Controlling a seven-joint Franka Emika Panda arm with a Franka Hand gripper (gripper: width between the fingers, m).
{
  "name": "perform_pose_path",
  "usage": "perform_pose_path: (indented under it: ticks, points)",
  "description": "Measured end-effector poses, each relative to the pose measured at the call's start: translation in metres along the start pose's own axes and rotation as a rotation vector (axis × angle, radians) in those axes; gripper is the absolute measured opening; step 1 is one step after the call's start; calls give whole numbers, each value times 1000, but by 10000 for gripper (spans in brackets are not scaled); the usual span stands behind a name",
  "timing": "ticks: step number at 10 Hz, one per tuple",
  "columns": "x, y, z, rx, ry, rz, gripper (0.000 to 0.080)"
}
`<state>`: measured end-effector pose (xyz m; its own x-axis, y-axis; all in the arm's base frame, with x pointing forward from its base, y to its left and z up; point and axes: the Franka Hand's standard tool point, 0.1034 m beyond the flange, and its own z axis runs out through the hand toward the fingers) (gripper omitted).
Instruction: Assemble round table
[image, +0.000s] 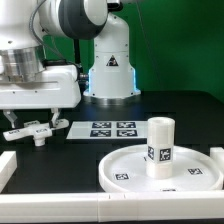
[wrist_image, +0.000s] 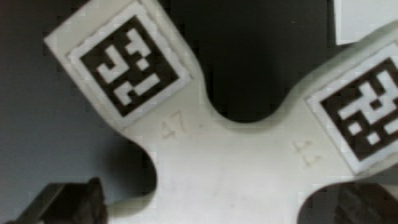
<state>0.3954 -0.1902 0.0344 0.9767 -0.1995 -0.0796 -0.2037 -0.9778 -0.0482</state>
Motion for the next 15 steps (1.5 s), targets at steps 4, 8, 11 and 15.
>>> perform_pose_path:
  ticks: [4, 8, 11, 15]
  points:
    - [0, -3, 2, 0, -3, 5, 649]
    - [-3, 2, 7, -5, -9, -18, 649]
    - [-5, 4, 10, -8, -14, -23, 649]
    - [-8, 13, 9, -6, -17, -57, 649]
